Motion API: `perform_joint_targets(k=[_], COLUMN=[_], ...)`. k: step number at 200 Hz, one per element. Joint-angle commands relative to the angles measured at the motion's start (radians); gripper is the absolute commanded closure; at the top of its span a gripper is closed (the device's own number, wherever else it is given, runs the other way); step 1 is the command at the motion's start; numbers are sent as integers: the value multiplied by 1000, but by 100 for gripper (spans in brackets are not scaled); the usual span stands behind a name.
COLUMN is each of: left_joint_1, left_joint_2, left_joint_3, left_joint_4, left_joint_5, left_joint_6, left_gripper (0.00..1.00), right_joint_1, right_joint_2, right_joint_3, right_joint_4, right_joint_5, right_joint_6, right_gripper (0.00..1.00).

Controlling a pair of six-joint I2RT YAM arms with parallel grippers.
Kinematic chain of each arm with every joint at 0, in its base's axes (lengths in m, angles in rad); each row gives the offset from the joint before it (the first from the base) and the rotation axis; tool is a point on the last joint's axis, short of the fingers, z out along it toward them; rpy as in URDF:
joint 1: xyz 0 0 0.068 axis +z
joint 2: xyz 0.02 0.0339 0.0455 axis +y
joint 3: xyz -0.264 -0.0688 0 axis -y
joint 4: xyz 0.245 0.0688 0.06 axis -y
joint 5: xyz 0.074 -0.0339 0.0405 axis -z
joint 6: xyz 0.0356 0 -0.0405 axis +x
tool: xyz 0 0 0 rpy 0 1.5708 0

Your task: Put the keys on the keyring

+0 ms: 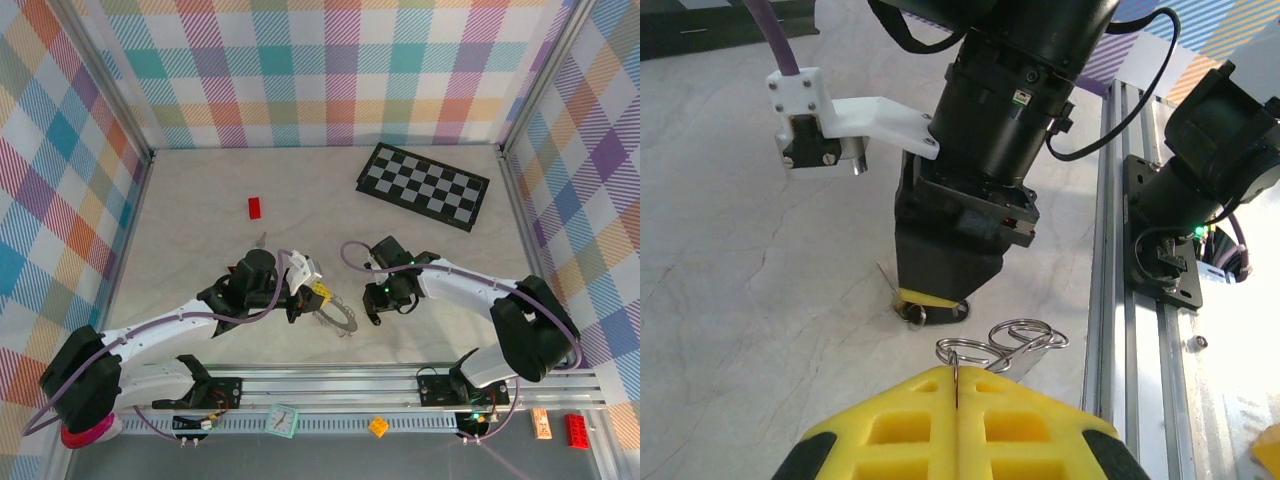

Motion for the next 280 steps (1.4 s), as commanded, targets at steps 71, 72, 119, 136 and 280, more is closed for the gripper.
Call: perform_joint_targets(k=[71, 72, 119, 136, 280], left_joint_1=[8, 8, 16, 16, 15], left_joint_2=[-33, -33, -80, -105, -212], left_joint_3=[-28, -28, -10, -5, 28], left_joint_4=[70, 70, 1, -26, -155], left_joint_5=[53, 51, 68, 71, 68], left_joint_6=[165, 167, 265, 317, 517], left_gripper=[100, 100, 100, 100, 100], right_joint_1=[-18, -18, -18, -21, -11], right_joint_2=[-327, -328, -307, -294, -176], right_joint_3=[-37, -39, 12, 42, -30], right_joint_4=[328, 337, 392, 360, 462], right_joint_5=[-277, -277, -373, -430, -861], right_joint_6=[-434, -437, -695, -770, -265], right_gripper=[55, 55, 54, 54, 54])
